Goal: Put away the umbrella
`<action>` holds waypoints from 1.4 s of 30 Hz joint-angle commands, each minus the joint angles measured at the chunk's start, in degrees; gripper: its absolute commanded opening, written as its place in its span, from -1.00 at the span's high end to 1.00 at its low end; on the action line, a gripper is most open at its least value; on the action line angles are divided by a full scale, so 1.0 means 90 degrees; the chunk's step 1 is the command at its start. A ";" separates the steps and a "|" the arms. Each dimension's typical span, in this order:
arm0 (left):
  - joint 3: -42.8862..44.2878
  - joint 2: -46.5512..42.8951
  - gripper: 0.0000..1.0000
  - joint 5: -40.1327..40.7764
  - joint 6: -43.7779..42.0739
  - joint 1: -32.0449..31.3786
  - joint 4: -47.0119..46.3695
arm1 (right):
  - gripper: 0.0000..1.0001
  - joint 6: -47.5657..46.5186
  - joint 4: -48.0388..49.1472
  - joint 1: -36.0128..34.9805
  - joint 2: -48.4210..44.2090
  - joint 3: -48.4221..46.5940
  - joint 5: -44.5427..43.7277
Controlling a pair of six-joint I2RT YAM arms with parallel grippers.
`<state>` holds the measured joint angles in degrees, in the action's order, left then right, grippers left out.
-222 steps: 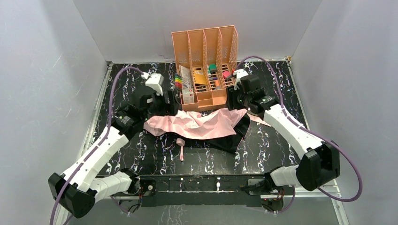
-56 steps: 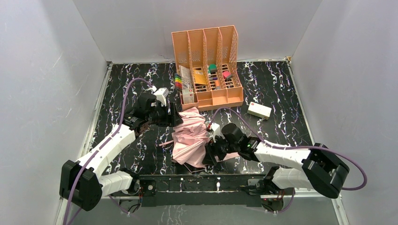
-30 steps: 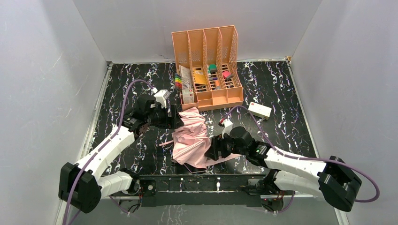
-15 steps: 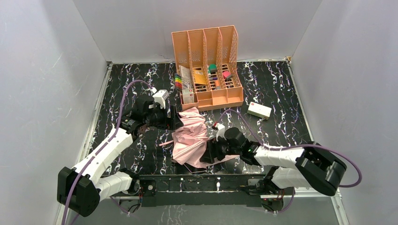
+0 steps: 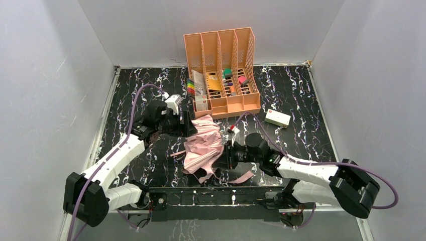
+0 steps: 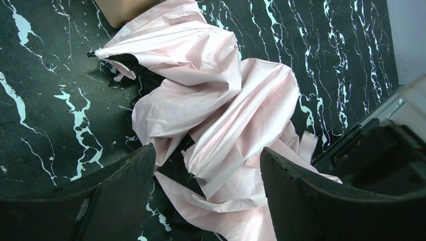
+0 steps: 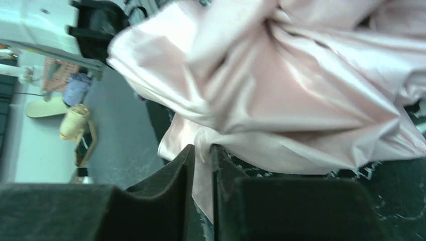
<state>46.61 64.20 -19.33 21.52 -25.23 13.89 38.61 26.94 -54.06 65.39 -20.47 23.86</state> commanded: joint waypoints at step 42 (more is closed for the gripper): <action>0.0322 -0.0025 -0.47 0.0091 0.0162 0.0007 0.0084 | -0.56 0.1350 -0.0312 0.0170 -0.1133 0.0618 -0.0367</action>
<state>48.51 64.31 -17.04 22.59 -25.23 15.38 45.78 9.39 -51.99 52.66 -15.92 18.68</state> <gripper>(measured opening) 0.739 0.776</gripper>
